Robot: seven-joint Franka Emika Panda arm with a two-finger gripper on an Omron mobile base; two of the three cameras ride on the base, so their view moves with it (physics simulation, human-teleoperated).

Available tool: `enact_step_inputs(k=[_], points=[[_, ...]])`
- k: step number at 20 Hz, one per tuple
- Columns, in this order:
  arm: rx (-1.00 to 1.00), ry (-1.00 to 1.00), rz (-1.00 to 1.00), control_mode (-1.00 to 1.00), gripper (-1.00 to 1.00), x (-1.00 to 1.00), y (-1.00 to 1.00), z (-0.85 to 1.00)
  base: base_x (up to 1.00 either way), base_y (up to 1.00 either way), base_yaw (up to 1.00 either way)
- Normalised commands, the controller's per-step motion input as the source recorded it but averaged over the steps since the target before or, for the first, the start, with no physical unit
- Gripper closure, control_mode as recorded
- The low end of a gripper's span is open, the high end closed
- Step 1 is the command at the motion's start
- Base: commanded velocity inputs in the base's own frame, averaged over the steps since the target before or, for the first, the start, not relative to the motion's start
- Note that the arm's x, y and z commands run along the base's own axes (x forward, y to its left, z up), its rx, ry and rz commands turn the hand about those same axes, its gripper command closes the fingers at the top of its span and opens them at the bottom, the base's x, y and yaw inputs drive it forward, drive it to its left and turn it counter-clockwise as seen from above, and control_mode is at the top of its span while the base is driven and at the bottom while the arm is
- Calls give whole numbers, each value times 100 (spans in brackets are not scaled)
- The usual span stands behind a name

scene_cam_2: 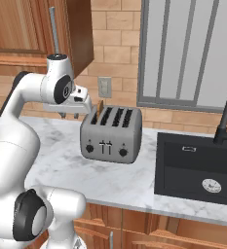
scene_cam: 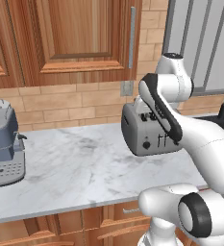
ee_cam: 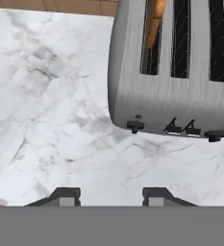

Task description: Start the toaster. Once the lever pops up, take the bread to the plate on the dining counter.

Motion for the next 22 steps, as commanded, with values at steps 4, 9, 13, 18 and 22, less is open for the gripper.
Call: enact_step_inputs(k=[4, 9, 13, 18, 22], points=[[0, 0, 0, -100, -100, -4, -1, 0, 0, 0, 0], [0, -1, 0, -100, -100, 0, -9, -21, 0, 0, 0], [0, -4, 6, -100, -100, -1, -26, -36, 0, 0, 0], [0, -3, 14, -100, -100, 0, -27, -29, 0, 0, 0], [0, 0, 14, -100, -100, 0, -19, -26, 0, 0, 0]])
